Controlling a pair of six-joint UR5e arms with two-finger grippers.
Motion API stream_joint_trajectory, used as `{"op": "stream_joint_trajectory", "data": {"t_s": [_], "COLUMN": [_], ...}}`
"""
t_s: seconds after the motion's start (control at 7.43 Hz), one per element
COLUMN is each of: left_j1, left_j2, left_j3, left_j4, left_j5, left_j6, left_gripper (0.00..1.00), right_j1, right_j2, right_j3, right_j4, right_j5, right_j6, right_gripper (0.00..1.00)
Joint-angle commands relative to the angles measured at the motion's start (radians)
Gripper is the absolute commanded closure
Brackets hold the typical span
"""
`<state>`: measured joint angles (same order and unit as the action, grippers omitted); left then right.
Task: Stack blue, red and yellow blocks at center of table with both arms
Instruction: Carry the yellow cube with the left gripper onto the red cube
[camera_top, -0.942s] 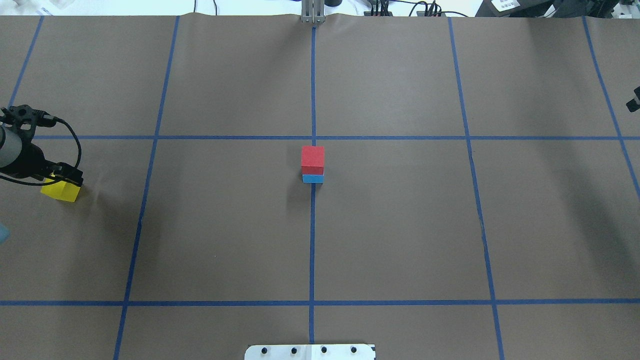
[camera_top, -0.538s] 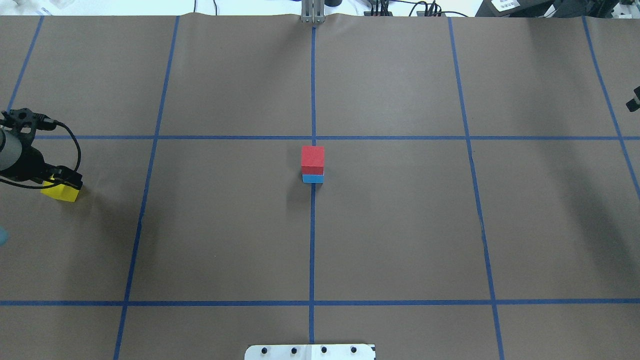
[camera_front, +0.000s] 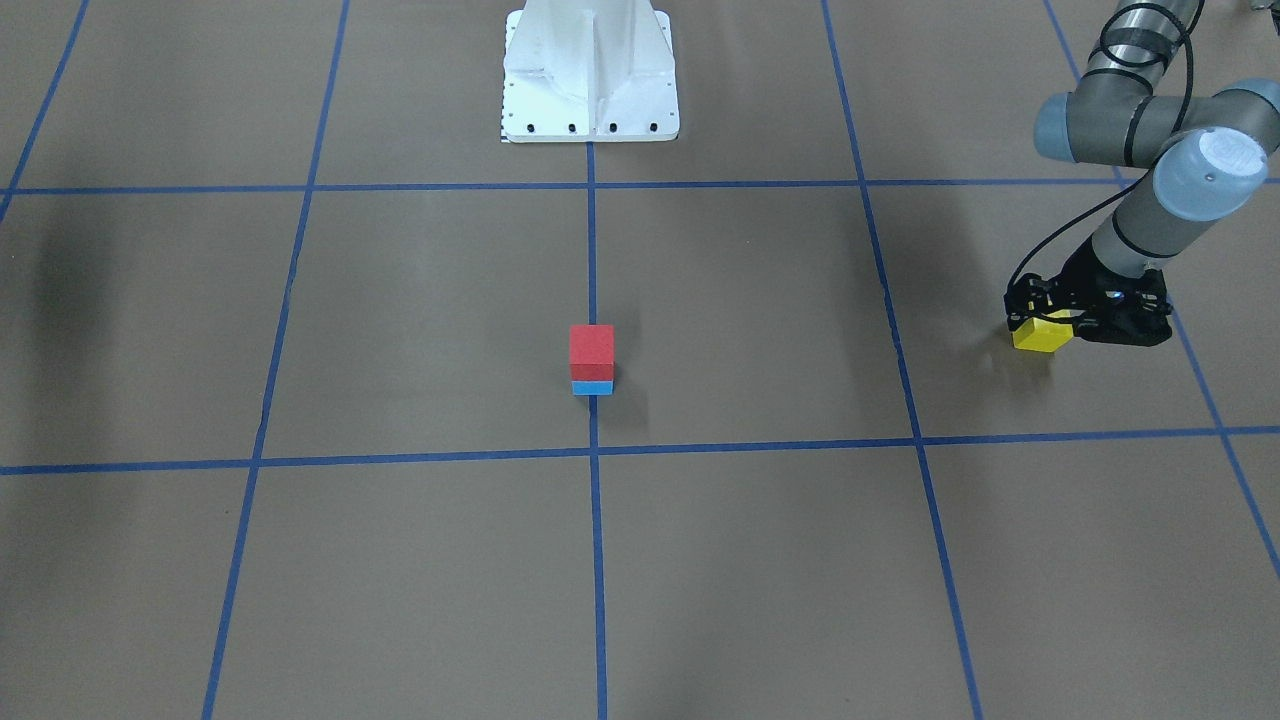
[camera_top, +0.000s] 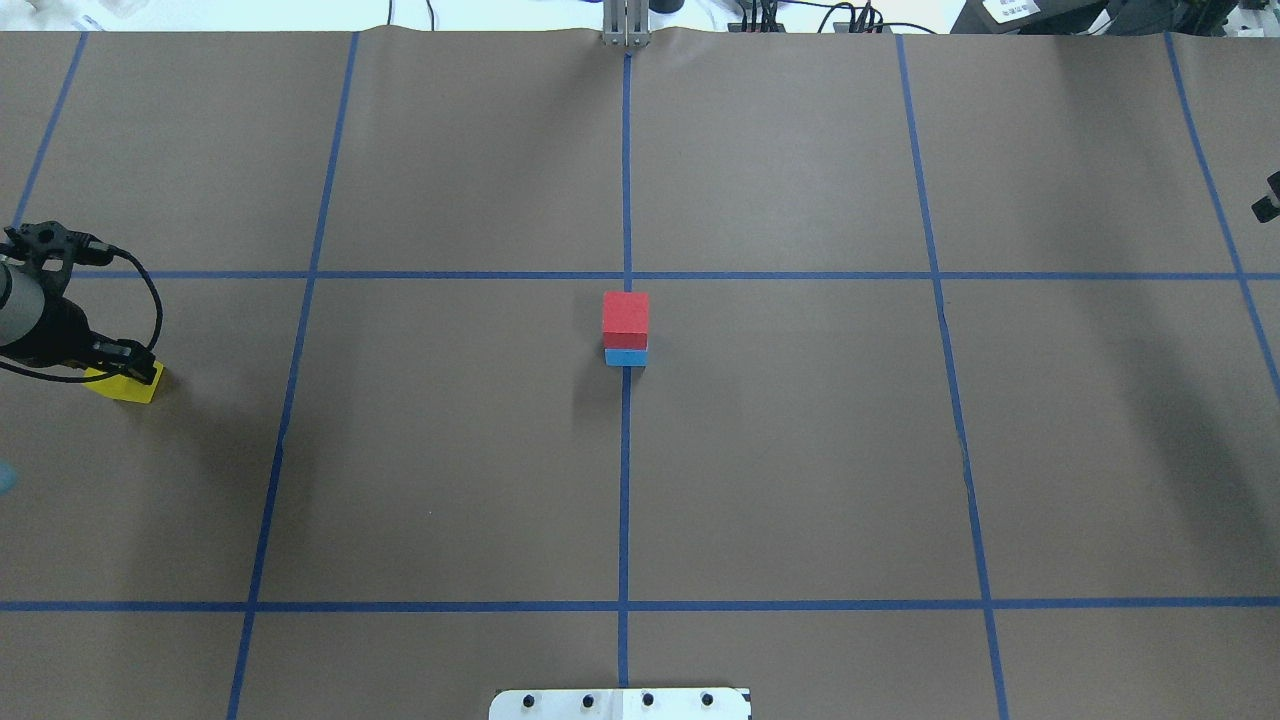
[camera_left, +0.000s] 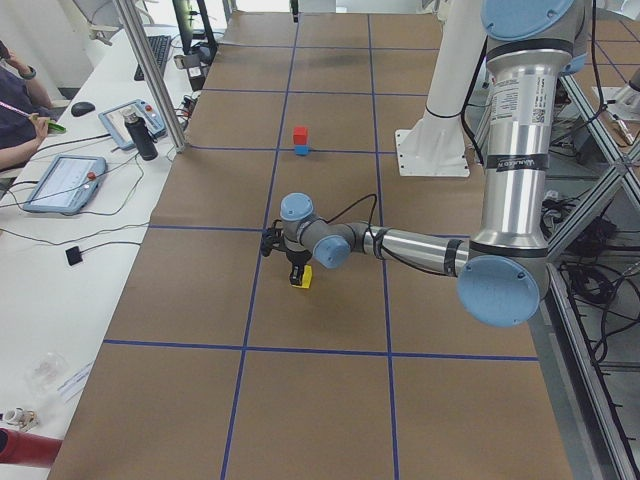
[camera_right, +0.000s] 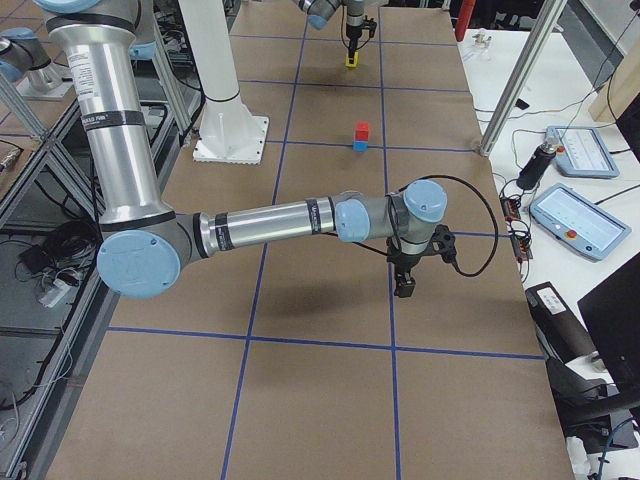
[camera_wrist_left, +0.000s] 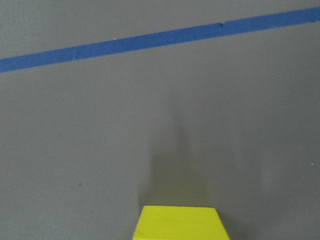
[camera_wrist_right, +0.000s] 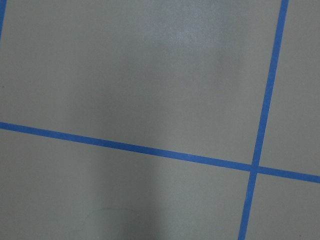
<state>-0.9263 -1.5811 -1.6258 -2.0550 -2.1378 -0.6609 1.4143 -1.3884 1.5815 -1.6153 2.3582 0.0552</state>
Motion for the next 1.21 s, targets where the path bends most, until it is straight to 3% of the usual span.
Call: {"op": "stream_joint_trajectory", "data": {"t_s": [0.0, 0.13, 0.27, 0.54, 0.81, 1.08], "left_j1": [-0.008, -0.012, -0.014, 0.018, 0.128, 0.208], "left_j2": [-0.008, -0.028, -0.128, -0.498, -0.669, -0.904], "left_j3": [-0.043, -0.104, -0.182, -0.198, -0.171, -0.019], "left_j4": [0.028, 0.141, 0.347, 0.806, 0.862, 0.862], "left_j5": [-0.092, -0.106, -0.105, -0.091, -0.07, -0.05], "left_j6": [0.003, 0.003, 0.003, -0.081, -0.295, -0.434], "left_gripper": [1.0, 1.0, 1.0, 1.0, 1.0, 1.0], "right_j1": [0.0, 0.0, 0.0, 0.0, 0.0, 0.0], "right_j2": [0.0, 0.0, 0.0, 0.002, -0.001, -0.003], "right_j3": [0.0, 0.0, -0.001, -0.002, 0.0, 0.0], "right_j4": [0.0, 0.0, 0.0, 0.0, 0.0, 0.0], "right_j5": [0.0, 0.001, 0.001, 0.003, 0.006, 0.004], "right_j6": [0.0, 0.0, 0.0, 0.002, 0.002, 0.0], "right_gripper": [0.01, 0.01, 0.01, 0.01, 0.01, 0.01]}}
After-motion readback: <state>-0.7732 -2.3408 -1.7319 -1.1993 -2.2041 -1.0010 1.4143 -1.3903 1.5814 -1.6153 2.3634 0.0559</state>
